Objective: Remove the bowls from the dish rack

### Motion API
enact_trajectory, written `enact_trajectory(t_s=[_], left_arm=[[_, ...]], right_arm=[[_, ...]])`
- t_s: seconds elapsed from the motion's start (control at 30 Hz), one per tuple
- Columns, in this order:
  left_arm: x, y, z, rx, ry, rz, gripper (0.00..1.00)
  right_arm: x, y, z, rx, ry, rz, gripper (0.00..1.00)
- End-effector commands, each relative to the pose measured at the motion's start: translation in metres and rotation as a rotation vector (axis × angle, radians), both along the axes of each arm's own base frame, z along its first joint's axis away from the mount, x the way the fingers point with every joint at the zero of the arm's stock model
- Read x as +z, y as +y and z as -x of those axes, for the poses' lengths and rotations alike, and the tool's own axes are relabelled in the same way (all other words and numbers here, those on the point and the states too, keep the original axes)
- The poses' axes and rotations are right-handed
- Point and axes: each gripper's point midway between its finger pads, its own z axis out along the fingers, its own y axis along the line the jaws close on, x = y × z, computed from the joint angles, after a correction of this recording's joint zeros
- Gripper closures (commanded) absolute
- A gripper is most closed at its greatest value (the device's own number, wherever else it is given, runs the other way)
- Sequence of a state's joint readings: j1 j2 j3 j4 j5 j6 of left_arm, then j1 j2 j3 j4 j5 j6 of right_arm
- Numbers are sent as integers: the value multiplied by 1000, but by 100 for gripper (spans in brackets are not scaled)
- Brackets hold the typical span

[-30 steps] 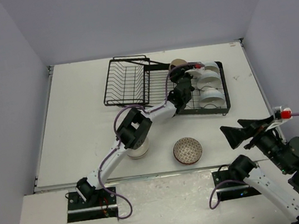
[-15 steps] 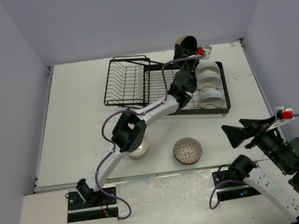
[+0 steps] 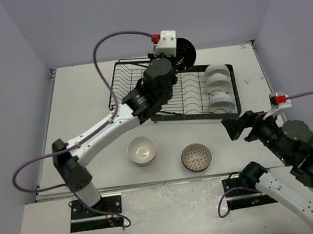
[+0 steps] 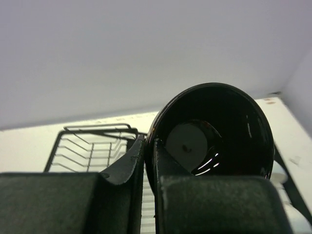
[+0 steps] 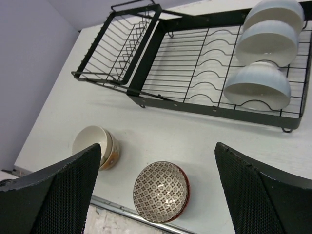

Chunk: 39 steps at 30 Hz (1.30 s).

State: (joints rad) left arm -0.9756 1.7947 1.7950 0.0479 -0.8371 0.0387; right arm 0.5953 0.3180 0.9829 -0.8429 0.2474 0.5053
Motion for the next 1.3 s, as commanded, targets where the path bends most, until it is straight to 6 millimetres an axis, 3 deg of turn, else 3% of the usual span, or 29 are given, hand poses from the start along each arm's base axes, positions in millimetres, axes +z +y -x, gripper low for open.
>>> enact_trajectory(t_s=[0.0,0.03,0.1,0.2,0.27,0.37,0.47,0.67,0.73,1.07,1.27], left_arm=[[-30,10,42,-93,193,189,100],[-23,20,53,-109,199,221,100],[-41,31,73,-146,258,246,100],[-64,50,100,-189,330,287,100],[-75,61,114,-197,372,324,100],[-90,109,142,-148,420,324,100],[-119,144,163,-87,489,266,100],[-180,169,196,-99,629,205,100],[-207,177,201,-73,661,190,100],[-241,187,187,42,601,236,100],[-247,180,179,43,580,244,100]], right_arm=[[21,30,-11,101,10,-27,1],[24,40,-21,116,40,-9,1],[38,53,-25,162,54,-16,4],[42,73,-30,235,67,-36,7],[42,75,-32,237,62,-48,7],[32,75,-31,234,85,-36,7],[17,73,-30,232,113,-13,5],[0,63,-23,209,126,1,4],[-6,62,-22,206,135,10,4],[-22,61,-30,189,156,54,4],[-32,65,-37,188,181,86,3]])
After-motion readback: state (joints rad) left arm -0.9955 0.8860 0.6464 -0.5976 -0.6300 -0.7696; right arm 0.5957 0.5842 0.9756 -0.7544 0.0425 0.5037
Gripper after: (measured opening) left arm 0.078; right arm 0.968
